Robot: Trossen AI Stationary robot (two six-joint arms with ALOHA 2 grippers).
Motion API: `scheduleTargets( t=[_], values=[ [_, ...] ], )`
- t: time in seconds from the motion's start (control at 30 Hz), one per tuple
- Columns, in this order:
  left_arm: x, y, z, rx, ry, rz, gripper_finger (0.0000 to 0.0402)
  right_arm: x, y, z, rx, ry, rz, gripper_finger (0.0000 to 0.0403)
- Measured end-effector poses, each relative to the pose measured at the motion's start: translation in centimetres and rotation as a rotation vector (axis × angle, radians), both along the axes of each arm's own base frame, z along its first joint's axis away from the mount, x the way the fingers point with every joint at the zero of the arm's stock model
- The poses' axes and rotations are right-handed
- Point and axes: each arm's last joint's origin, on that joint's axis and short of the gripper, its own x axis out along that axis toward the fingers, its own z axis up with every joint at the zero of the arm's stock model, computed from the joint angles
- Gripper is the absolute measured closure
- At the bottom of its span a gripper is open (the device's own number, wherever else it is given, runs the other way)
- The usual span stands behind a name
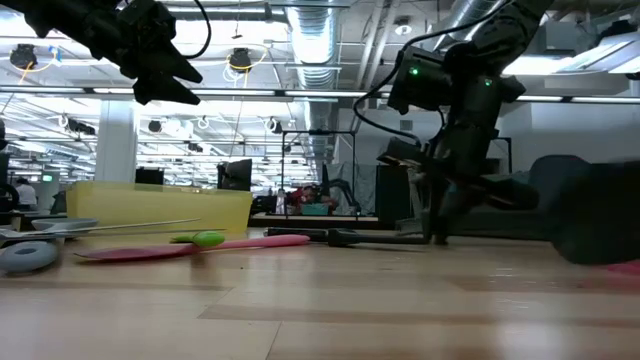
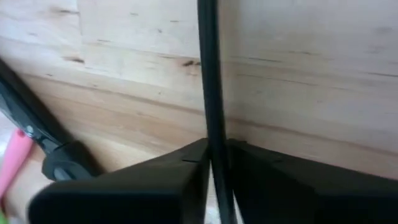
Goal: Pick & Place Kitchen Items
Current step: Put the black serving spoon into the red bin
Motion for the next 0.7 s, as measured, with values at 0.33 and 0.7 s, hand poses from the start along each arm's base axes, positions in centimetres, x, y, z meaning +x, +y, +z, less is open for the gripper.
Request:
scheduleTargets(
  t=[0.33,0.7],
  values=[
    [0.0,0.0,0.0,0.0,-0.001,0.001,0.0144,0.8,-0.2,0.2,0.003,-0.103,0.022,0.0388],
    [0.0,0.0,0.0,-0.002,0.004,-0.001,0.0144,2.5,-0.3,5.6,-0.077,-0.288,0.103,0.0394]
  ],
)
